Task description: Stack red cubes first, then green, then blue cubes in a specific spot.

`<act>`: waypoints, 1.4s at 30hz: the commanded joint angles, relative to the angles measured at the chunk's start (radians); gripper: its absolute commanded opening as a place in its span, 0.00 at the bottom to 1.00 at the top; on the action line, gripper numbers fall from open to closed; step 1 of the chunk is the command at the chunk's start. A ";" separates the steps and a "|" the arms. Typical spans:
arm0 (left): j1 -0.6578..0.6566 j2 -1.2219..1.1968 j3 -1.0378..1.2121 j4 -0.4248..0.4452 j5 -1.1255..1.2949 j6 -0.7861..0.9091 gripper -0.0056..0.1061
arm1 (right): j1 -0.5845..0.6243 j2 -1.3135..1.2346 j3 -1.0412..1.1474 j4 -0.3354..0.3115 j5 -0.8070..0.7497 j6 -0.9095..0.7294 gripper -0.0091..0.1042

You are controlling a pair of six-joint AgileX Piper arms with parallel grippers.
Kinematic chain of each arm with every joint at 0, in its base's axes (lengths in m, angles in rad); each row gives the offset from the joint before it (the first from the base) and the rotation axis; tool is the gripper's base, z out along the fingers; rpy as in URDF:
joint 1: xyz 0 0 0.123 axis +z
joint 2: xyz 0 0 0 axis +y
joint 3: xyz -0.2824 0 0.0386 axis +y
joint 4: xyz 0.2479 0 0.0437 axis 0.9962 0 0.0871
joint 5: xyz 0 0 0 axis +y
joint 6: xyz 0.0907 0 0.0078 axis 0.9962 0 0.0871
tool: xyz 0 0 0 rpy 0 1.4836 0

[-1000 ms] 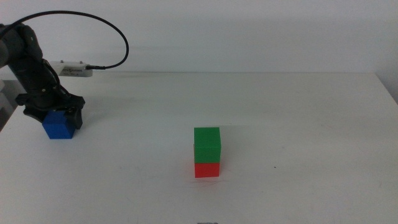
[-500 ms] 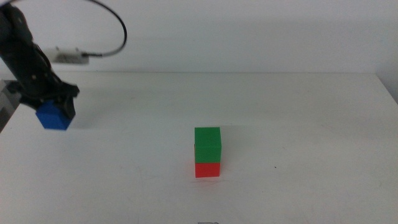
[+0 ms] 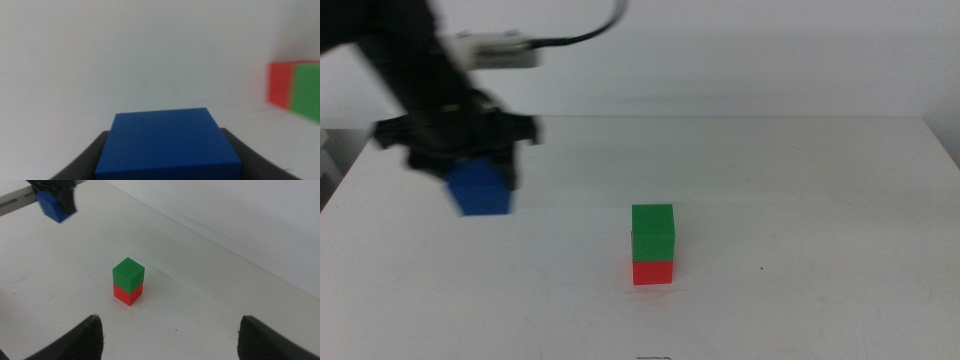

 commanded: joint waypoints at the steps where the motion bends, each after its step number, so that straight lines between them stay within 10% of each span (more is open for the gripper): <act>1: -0.112 -0.021 -0.083 0.073 0.079 -0.155 0.11 | -0.007 0.007 -0.023 -0.013 -0.072 -0.008 0.81; 15: -0.418 0.248 -0.383 0.070 0.076 -0.412 0.11 | -0.007 0.007 -0.023 -0.013 -0.072 -0.008 0.81; 42: -0.424 0.328 -0.392 0.102 0.076 -0.441 0.11 | -0.007 0.007 -0.023 -0.013 -0.072 -0.008 0.81</act>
